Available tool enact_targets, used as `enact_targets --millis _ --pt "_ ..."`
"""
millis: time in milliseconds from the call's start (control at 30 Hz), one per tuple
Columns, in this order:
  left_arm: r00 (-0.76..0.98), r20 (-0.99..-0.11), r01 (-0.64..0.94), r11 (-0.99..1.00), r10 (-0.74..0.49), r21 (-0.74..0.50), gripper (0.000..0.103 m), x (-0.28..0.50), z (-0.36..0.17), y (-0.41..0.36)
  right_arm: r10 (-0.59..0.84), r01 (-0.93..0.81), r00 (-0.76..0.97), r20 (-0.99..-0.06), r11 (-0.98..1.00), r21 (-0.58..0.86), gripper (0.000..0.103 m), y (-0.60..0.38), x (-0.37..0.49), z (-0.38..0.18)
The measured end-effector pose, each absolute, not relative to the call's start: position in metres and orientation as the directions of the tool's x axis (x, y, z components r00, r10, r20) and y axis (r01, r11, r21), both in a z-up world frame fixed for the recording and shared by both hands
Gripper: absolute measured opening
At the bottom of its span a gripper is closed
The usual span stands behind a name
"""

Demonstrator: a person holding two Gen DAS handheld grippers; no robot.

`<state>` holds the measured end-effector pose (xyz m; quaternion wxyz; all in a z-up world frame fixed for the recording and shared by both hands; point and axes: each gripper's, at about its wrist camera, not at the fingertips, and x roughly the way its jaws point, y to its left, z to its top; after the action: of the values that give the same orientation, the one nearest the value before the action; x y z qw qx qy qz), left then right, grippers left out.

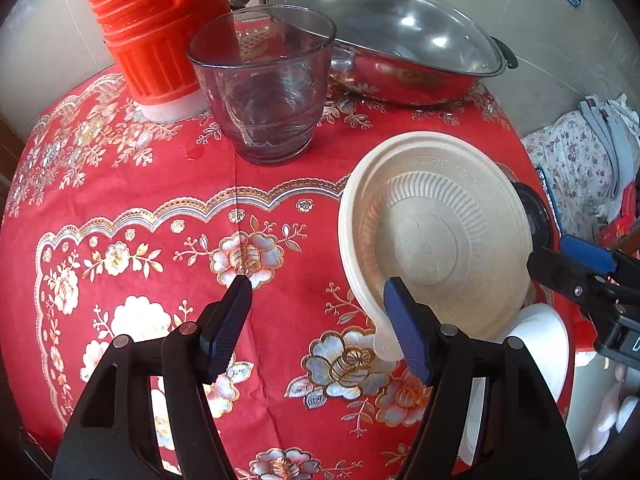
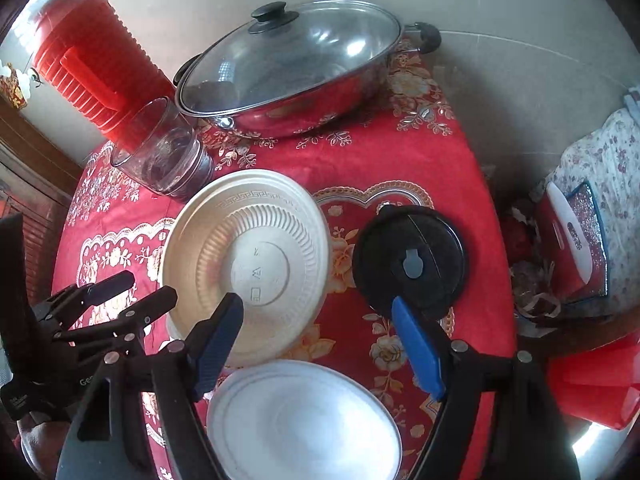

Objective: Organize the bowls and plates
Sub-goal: 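Move both grippers to the rim of the beige ribbed bowl, then close both grippers on the beige bowl rim and lift it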

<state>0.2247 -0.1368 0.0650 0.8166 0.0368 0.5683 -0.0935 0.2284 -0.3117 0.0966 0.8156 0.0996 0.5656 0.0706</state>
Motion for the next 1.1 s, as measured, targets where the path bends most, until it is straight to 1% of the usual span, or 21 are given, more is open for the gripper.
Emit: enact_targets --millis 267,500,667,867,900,933,967,1033,1100 --pt "0.334 -0.935 0.181 0.982 -0.117 -0.058 0.069 0.239 0.065 -0.137 0.242 -0.013 0.343 -0.908 0.967 0.253 0.077 -0.309 0.240 0.090" --pt "0.278 -0.952 0.191 0.979 -0.127 -0.075 0.069 0.245 0.051 -0.144 0.260 -0.020 0.336 -0.905 0.963 0.270 0.077 -0.306 0.249 0.085" --pt "0.295 -0.948 0.194 0.979 -0.118 -0.061 0.069 0.248 0.051 -0.148 0.257 -0.023 0.332 -0.908 0.964 0.264 0.077 -0.307 0.252 0.084" --pt "0.268 -0.958 0.214 0.976 -0.101 -0.042 0.069 0.252 0.040 -0.161 0.265 -0.028 0.320 -0.910 0.962 0.270 0.076 -0.311 0.256 0.077" --pt "0.266 -0.959 0.218 0.975 -0.096 -0.037 0.069 0.252 0.038 -0.164 0.267 -0.025 0.319 -0.910 0.962 0.273 0.075 -0.312 0.256 0.076" --pt "0.264 -0.960 0.223 0.974 -0.093 -0.033 0.069 0.252 0.037 -0.166 0.273 -0.025 0.319 -0.908 0.960 0.279 0.066 -0.313 0.256 0.074" --pt "0.260 -0.961 0.228 0.973 -0.094 -0.034 0.069 0.252 0.034 -0.168 0.279 -0.031 0.315 -0.907 0.958 0.284 0.053 -0.313 0.256 0.073" --pt "0.243 -0.964 0.229 0.972 -0.106 -0.050 0.069 0.254 0.030 -0.171 0.278 -0.053 0.304 -0.911 0.960 0.275 0.039 -0.310 0.256 0.070" --pt "0.230 -0.966 0.219 0.973 -0.121 -0.070 0.068 0.255 0.026 -0.172 0.267 -0.063 0.297 -0.917 0.963 0.260 0.037 -0.308 0.257 0.064"
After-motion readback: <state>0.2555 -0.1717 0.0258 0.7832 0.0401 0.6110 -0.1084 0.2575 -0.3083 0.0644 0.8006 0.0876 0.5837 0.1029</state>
